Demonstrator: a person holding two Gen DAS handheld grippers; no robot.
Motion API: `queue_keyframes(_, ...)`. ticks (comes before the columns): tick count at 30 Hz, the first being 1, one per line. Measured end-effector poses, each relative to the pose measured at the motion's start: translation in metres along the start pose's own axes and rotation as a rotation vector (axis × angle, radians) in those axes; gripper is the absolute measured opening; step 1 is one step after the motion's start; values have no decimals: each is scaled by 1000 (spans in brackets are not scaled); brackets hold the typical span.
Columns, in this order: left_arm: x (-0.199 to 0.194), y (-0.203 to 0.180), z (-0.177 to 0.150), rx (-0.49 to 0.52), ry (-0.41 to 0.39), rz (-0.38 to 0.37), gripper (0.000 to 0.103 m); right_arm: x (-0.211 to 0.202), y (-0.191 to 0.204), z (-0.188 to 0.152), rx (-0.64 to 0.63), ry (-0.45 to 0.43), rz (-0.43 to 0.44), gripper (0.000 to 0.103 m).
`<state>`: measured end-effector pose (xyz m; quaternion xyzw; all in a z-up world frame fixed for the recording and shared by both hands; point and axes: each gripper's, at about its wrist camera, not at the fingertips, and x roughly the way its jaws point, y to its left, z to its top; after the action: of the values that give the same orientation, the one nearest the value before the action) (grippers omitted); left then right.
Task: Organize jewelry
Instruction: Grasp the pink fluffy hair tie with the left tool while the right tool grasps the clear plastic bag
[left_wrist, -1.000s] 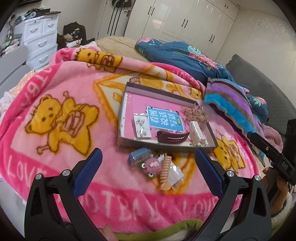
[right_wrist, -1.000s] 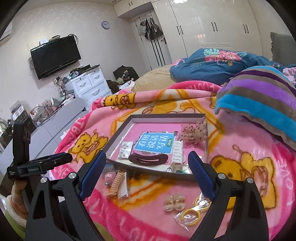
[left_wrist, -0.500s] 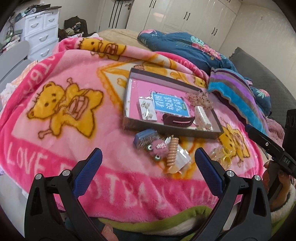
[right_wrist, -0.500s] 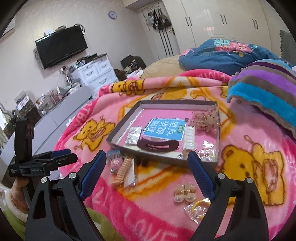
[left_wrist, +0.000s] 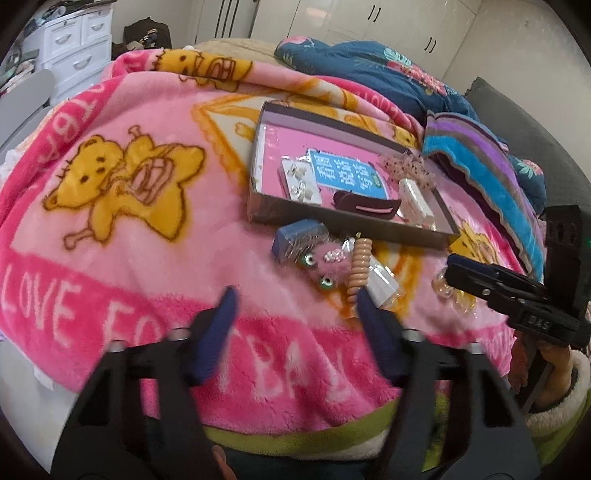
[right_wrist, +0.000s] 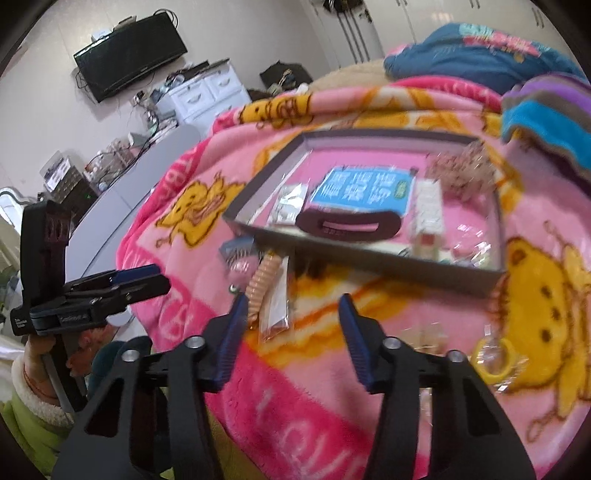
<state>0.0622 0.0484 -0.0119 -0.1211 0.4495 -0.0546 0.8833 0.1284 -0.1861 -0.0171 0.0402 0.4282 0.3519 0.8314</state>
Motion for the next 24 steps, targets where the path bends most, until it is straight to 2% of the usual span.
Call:
queue_keyframes(1,2,0,0,0,8,-2,41,6,0,-1,4,17,8,41)
queue_keyframes(3,8,1,-2,0,21,-8,37,14,-1,-3,9,35,19,40)
queue_keyframes(20,46,-2,9,-11,78,-71,37,61,-6,-2,49,134,99,39)
queue_keyframes(22,51,0,12,-27,87,-92,37,66,-10,-2,62,143,111,34)
queue_keyframes(24,55,0,15,-38,94,-117,37,68,-11,-2,58,144,120,21)
